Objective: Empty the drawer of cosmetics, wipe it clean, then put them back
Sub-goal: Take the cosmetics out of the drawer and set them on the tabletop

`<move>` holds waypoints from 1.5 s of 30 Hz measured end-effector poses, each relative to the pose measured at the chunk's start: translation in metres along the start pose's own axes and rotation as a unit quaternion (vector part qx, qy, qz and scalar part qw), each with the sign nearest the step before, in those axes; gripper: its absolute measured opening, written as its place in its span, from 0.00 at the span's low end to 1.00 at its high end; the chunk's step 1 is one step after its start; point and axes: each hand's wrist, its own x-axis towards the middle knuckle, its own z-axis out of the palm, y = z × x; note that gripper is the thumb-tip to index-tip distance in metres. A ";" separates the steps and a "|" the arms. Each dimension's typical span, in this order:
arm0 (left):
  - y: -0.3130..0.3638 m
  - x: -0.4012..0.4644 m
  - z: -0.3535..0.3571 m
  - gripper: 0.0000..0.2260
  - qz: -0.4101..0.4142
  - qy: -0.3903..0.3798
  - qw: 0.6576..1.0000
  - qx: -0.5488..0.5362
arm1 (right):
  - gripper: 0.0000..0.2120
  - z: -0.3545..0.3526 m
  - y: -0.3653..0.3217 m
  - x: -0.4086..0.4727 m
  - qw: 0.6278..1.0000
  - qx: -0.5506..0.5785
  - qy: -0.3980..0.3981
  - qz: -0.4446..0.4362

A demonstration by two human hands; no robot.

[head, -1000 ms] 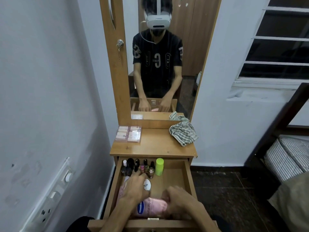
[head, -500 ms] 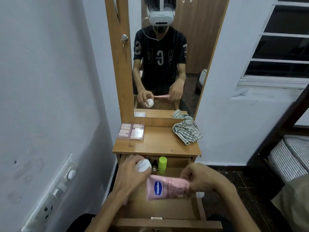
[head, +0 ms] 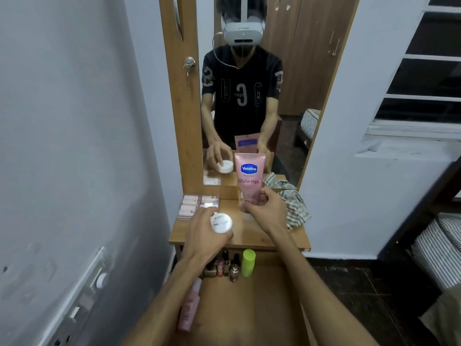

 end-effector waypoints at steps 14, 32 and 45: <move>-0.006 0.031 0.042 0.11 0.084 0.043 0.990 0.102 | 0.24 0.080 0.013 0.045 0.999 -0.004 0.049 -0.018; -0.014 0.033 0.038 0.16 0.087 0.038 0.986 0.137 | 0.29 0.074 0.006 0.039 1.000 0.017 -0.011 0.007; -0.032 -0.044 0.013 0.06 0.168 0.098 0.978 0.074 | 0.03 0.013 0.033 -0.067 0.998 -0.008 0.049 -0.041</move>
